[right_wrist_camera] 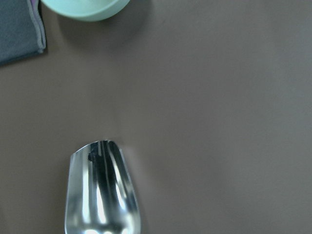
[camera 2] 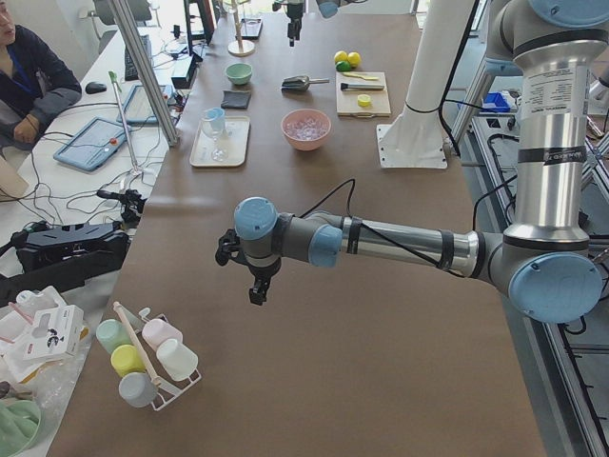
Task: Put ice in cup with scoop
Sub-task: 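Reach the right gripper to the silver scoop while the left arm nears the bowl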
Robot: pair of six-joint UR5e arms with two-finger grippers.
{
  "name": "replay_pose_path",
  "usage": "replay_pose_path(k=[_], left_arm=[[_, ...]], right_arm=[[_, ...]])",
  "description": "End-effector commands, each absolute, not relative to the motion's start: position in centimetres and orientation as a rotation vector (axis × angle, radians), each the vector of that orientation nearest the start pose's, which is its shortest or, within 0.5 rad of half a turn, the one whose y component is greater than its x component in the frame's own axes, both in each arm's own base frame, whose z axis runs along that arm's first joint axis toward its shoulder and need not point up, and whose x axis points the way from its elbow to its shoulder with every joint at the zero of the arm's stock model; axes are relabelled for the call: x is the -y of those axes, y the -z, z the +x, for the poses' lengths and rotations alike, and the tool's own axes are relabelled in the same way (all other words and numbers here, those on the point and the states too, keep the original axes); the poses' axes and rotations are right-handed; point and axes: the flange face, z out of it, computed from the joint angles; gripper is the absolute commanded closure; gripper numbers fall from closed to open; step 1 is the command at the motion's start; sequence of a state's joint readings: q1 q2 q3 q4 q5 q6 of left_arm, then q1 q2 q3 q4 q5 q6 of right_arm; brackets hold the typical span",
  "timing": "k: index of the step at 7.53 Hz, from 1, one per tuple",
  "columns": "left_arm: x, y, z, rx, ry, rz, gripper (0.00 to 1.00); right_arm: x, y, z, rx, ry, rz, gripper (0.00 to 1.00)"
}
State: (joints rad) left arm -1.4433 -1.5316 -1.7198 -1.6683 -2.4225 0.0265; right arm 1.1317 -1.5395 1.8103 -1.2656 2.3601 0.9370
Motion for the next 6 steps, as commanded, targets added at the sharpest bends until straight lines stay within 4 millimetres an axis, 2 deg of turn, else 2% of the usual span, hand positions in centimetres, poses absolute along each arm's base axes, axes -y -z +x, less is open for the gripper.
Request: replay_pose_path(k=[1,2,4,5,6], left_arm=[[52.0,-53.0,8.0,-0.907,-0.418,0.227,0.02],[52.1,-51.3,11.1,-0.914,-0.494,0.256,0.02],[52.0,-44.6,20.5,-0.955,-0.692,0.304,0.02],[51.5,-41.7,24.4,-0.979,-0.774,0.327,0.02],[49.5,-39.9,29.9,-1.019,-0.893,0.351,0.02]], right_arm=[[44.4,-45.4,-26.6,0.916,-0.155,-0.098,0.00],[43.1,-45.3,-29.1,0.899,-0.159,-0.131,0.00],[42.3,-45.8,-30.7,0.867,-0.153,-0.139,0.00],[41.7,-45.8,-32.5,0.845,-0.129,-0.168,0.00],[40.4,-45.6,-34.9,0.818,-0.094,-0.204,0.00]])
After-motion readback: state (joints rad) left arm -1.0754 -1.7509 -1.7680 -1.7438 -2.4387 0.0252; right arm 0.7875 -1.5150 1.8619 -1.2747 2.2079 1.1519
